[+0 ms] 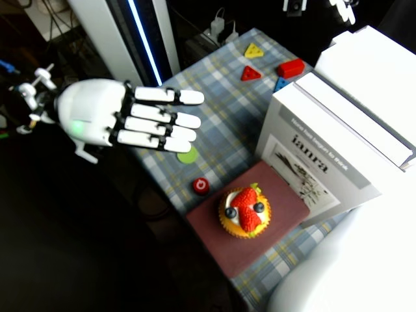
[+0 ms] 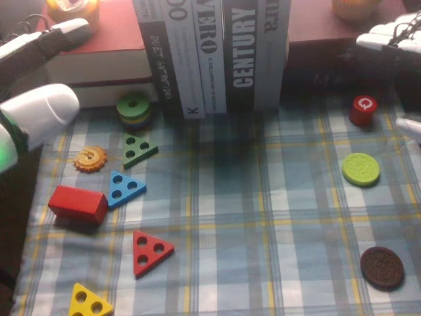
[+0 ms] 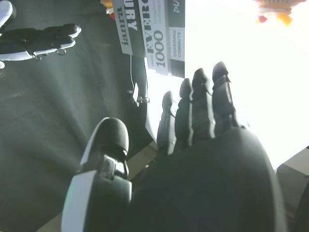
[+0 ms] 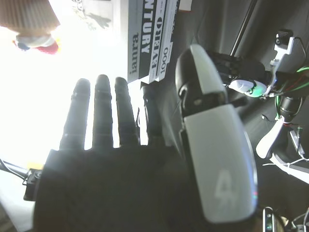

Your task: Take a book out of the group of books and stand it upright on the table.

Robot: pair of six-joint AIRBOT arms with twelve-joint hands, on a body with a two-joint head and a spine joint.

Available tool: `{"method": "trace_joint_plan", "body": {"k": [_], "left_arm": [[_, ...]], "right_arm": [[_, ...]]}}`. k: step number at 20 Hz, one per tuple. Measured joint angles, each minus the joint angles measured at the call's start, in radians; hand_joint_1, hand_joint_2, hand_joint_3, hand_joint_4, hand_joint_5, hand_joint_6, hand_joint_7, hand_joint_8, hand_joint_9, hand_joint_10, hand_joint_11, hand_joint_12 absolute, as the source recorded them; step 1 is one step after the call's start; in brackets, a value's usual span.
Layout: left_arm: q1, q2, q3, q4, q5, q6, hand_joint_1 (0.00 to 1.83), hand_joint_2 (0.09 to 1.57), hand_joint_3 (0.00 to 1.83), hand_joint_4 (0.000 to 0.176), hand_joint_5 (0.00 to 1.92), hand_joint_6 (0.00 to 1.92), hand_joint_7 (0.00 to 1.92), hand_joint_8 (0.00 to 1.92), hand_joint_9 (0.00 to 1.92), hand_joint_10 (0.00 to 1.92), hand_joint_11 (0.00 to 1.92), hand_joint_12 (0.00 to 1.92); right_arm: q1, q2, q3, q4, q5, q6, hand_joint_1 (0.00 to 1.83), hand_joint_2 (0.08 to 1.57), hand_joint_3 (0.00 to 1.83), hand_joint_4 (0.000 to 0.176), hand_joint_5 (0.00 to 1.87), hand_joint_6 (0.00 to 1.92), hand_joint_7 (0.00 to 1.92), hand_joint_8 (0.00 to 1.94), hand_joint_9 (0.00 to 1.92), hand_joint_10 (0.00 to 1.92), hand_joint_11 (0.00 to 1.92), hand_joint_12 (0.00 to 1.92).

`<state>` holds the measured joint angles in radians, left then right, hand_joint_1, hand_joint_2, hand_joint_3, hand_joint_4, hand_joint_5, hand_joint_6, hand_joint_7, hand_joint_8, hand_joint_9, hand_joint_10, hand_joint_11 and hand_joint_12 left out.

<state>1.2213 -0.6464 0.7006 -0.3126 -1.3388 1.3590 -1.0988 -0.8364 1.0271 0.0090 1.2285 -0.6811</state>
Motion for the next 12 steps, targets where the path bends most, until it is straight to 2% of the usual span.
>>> {"method": "trace_joint_plan", "body": {"k": [1, 3, 4, 5, 7, 9, 11, 12], "left_arm": [[0.000, 0.000, 0.000, -0.004, 0.001, 0.000, 0.00, 1.37, 0.01, 0.176, 0.28, 0.01, 0.13, 0.01, 0.06, 0.00, 0.00, 0.04], [0.000, 0.000, 0.000, -0.011, 0.001, 0.000, 0.00, 1.37, 0.01, 0.176, 0.29, 0.00, 0.14, 0.00, 0.06, 0.00, 0.00, 0.01], [0.000, 0.000, 0.000, -0.012, 0.001, 0.000, 0.00, 1.38, 0.01, 0.176, 0.30, 0.01, 0.15, 0.00, 0.07, 0.00, 0.00, 0.00], [0.000, 0.000, 0.000, -0.011, 0.001, 0.000, 0.01, 1.38, 0.00, 0.176, 0.31, 0.01, 0.15, 0.00, 0.07, 0.00, 0.02, 0.01], [0.000, 0.000, 0.000, -0.010, 0.001, 0.000, 0.01, 1.38, 0.00, 0.176, 0.31, 0.00, 0.14, 0.00, 0.07, 0.00, 0.02, 0.01], [0.000, -0.007, 0.000, -0.011, 0.001, 0.000, 0.00, 1.38, 0.00, 0.176, 0.30, 0.00, 0.13, 0.00, 0.07, 0.00, 0.00, 0.00], [0.000, -0.013, 0.002, -0.013, 0.022, 0.000, 0.00, 1.38, 0.00, 0.176, 0.30, 0.00, 0.13, 0.00, 0.06, 0.00, 0.00, 0.00], [0.000, -0.013, 0.002, -0.011, 0.026, 0.000, 0.00, 1.38, 0.00, 0.176, 0.30, 0.00, 0.13, 0.00, 0.07, 0.00, 0.00, 0.00]], "right_arm": [[0.024, -0.016, 0.010, 0.000, -0.002, 0.000, 0.71, 1.36, 0.00, 0.025, 0.38, 0.00, 0.38, 0.00, 0.33, 0.00, 0.14, 0.42], [0.081, -0.031, 0.029, -0.006, -0.002, 0.000, 0.65, 1.37, 0.00, 0.028, 0.35, 0.00, 0.38, 0.00, 0.32, 0.00, 0.22, 0.28], [0.093, -0.033, 0.034, -0.006, 0.000, 0.000, 0.55, 1.39, 0.00, 0.018, 0.33, 0.00, 0.36, 0.00, 0.30, 0.00, 0.23, 0.19], [0.117, -0.035, 0.042, -0.005, -0.002, -0.006, 0.47, 1.39, 0.00, 0.024, 0.31, 0.00, 0.32, 0.00, 0.28, 0.00, 0.21, 0.15], [0.174, -0.047, 0.061, -0.014, -0.003, -0.013, 0.11, 1.40, 0.01, 0.079, 0.15, 0.00, 0.11, 0.00, 0.11, 0.00, 0.07, 0.07], [0.233, -0.058, 0.077, -0.041, -0.003, -0.016, 0.00, 1.33, 0.00, 0.117, 0.07, 0.00, 0.05, 0.00, 0.03, 0.00, 0.01, 0.02], [0.316, -0.080, 0.103, -0.092, -0.026, -0.016, 0.00, 1.27, 0.00, 0.145, 0.02, 0.00, 0.00, 0.00, 0.00, 0.00, 0.00, 0.00], [0.346, -0.087, 0.114, -0.113, -0.046, -0.015, 0.00, 1.24, 0.00, 0.143, 0.04, 0.00, 0.00, 0.00, 0.00, 0.00, 0.00, 0.00]]}}
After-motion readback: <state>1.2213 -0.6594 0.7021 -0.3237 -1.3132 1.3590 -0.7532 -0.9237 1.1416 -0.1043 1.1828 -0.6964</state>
